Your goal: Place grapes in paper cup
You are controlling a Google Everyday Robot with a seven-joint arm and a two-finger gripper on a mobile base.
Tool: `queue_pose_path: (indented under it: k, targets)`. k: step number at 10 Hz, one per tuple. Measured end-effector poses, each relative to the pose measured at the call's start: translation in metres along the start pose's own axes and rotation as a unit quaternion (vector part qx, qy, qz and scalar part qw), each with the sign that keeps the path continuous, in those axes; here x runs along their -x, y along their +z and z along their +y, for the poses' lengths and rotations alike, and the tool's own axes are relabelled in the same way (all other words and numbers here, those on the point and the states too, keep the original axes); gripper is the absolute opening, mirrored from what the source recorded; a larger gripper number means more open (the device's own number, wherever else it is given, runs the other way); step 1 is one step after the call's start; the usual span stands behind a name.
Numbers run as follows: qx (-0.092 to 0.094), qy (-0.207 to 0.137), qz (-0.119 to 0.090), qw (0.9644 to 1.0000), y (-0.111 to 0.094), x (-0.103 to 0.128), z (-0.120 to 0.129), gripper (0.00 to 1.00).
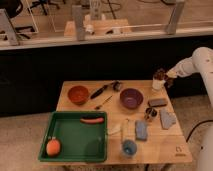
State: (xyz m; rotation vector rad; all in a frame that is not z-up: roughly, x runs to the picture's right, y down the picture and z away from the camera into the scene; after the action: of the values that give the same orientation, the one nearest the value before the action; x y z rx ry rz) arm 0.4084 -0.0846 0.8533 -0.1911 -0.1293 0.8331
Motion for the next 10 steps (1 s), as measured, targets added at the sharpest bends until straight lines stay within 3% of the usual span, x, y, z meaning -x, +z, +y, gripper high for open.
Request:
queue_pose_path:
  k: [4,10]
  targets:
    - [-0.008,0.015,0.009,0.9998,0.01,-0.008,-0.013,0.0]
    - [-0.017,0.025,0.009,0.9995,0.003,-0.014,-0.024,0.02]
